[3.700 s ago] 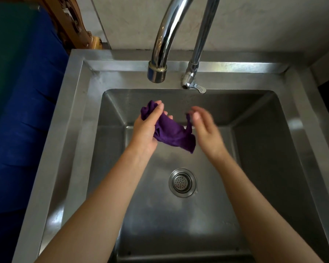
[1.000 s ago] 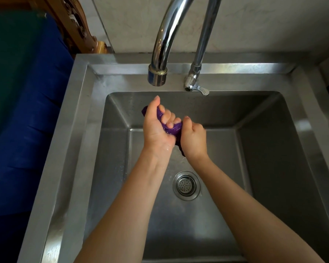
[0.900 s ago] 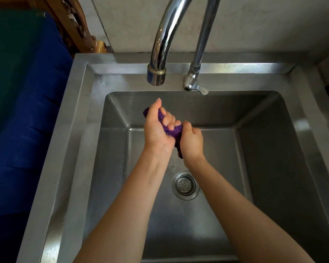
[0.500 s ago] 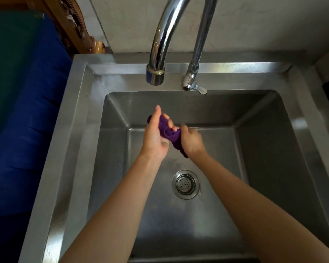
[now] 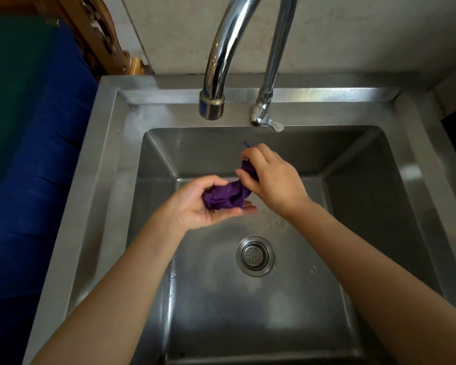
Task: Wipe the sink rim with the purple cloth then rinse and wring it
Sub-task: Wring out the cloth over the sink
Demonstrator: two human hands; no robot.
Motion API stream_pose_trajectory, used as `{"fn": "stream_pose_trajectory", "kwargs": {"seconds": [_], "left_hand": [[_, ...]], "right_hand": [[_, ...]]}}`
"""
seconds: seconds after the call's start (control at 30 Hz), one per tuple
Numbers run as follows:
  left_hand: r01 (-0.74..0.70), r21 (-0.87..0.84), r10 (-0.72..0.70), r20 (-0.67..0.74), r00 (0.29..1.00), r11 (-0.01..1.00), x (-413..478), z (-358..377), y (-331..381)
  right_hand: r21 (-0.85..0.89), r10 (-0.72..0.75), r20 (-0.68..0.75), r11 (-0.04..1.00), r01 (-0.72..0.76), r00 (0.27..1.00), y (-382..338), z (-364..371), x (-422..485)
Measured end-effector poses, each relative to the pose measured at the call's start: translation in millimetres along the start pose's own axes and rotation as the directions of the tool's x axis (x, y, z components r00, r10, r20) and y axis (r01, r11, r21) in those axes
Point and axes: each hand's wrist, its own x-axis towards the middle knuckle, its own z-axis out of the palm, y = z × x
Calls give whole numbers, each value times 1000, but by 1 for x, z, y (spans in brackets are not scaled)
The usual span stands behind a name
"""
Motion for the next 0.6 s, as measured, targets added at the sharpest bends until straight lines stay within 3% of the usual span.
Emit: {"fn": "stream_pose_trajectory", "kwargs": {"seconds": [0.1, 0.2, 0.23, 0.3, 0.37, 0.43, 0.53, 0.6], "left_hand": [[-16, 10, 18, -211, 977, 1000, 0, 11, 3], [-53, 208, 141, -435, 889, 977, 13, 28, -5], [-88, 296, 233, -503, 832, 951, 18, 32, -8], [-227, 465, 491, -590, 642, 856, 30, 36, -12], [-299, 655, 712, -560, 424, 694, 35, 37, -13], [-300, 803, 850, -437, 294, 516, 31, 39, -12], [-345, 893, 953, -233, 195, 289, 28, 42, -11], [-361, 909, 975, -166, 149, 210, 28, 42, -9]], "right_hand": [[-93, -94, -30, 992, 91, 995, -4, 2, -4], [-137, -46, -60, 990, 37, 997, -13, 9, -7], [-135, 13, -55, 991, -21, 998, -16, 12, -7], [-173, 139, -39, 974, -144, 990, -21, 15, -5], [-203, 256, 2, 946, -251, 967, -26, 13, -3], [-127, 364, 119, 928, -349, 924, -27, 14, -3], [124, 489, 187, 849, -514, 852, -30, 9, -3], [232, 521, 204, 797, -558, 829, -32, 4, -2]]}}
